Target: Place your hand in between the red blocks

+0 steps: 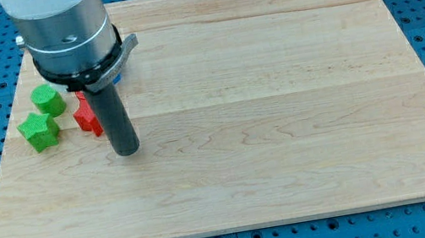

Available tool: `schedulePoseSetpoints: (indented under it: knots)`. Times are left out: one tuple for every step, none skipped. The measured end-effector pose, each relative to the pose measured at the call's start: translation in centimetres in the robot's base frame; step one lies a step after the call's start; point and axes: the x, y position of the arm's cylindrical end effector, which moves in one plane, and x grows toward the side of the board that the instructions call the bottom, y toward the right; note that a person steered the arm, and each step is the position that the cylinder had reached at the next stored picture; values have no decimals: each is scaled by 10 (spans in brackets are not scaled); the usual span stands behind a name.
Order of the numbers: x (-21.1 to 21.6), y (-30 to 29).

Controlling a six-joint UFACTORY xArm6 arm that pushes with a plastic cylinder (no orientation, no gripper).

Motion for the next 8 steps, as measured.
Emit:
schedulePoseSetpoints:
  knots:
    - [2,-42]
    - [-1,-83]
    - [-35,-86]
    - [-72,-80]
    - [-87,-34]
    - [-90,5]
    - [-89,-7]
    - [-111,-39]
